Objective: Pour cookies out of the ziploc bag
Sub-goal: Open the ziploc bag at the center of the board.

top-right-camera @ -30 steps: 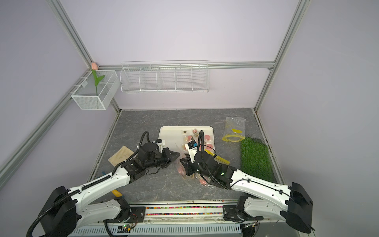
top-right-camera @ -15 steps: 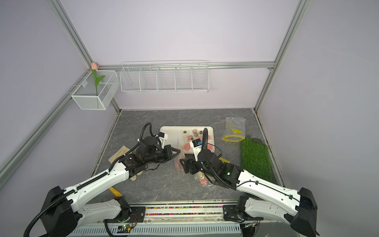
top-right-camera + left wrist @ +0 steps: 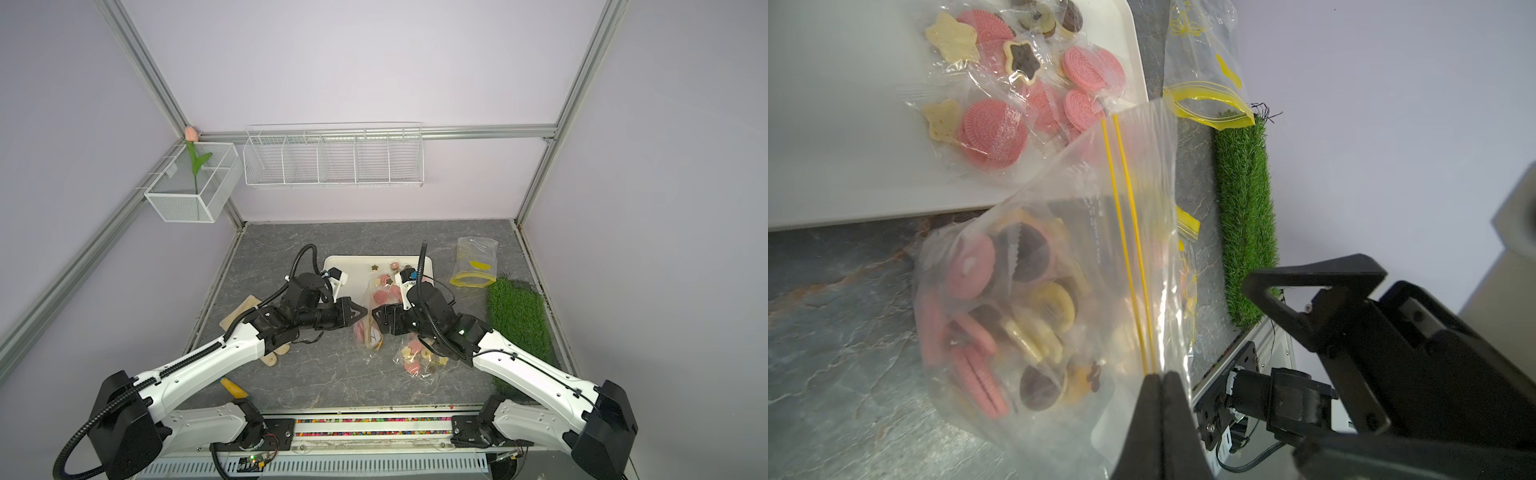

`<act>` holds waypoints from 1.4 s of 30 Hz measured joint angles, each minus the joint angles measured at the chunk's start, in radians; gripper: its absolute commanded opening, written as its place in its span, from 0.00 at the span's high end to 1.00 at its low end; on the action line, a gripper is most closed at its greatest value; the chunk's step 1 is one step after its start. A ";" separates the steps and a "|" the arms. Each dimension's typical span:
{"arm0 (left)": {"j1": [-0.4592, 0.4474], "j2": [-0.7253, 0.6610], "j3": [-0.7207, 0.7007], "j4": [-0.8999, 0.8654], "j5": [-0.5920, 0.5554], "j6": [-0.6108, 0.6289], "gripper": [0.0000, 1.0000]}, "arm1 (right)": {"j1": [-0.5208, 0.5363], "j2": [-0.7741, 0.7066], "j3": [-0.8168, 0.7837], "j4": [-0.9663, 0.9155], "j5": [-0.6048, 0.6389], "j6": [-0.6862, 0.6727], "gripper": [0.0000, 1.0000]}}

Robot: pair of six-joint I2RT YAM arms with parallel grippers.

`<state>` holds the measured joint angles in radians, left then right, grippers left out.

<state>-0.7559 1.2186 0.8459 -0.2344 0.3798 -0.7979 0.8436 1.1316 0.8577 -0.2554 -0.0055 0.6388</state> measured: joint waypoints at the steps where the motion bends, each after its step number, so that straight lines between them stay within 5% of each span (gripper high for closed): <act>1: 0.000 0.000 -0.001 0.000 0.002 0.000 1.00 | -0.004 0.024 0.008 0.000 -0.018 0.009 0.21; 17: -0.005 0.000 -0.001 -0.018 0.010 0.008 1.00 | -0.019 0.164 0.060 0.129 -0.078 0.122 0.48; 42: -0.005 -0.001 -0.002 -0.026 0.010 0.006 1.00 | -0.032 0.161 -0.008 0.190 -0.109 0.138 0.62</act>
<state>-0.7605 1.2179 0.8444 -0.2600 0.3893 -0.7918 0.8120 1.2926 0.8494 -0.0658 -0.1146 0.7769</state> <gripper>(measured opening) 0.046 0.401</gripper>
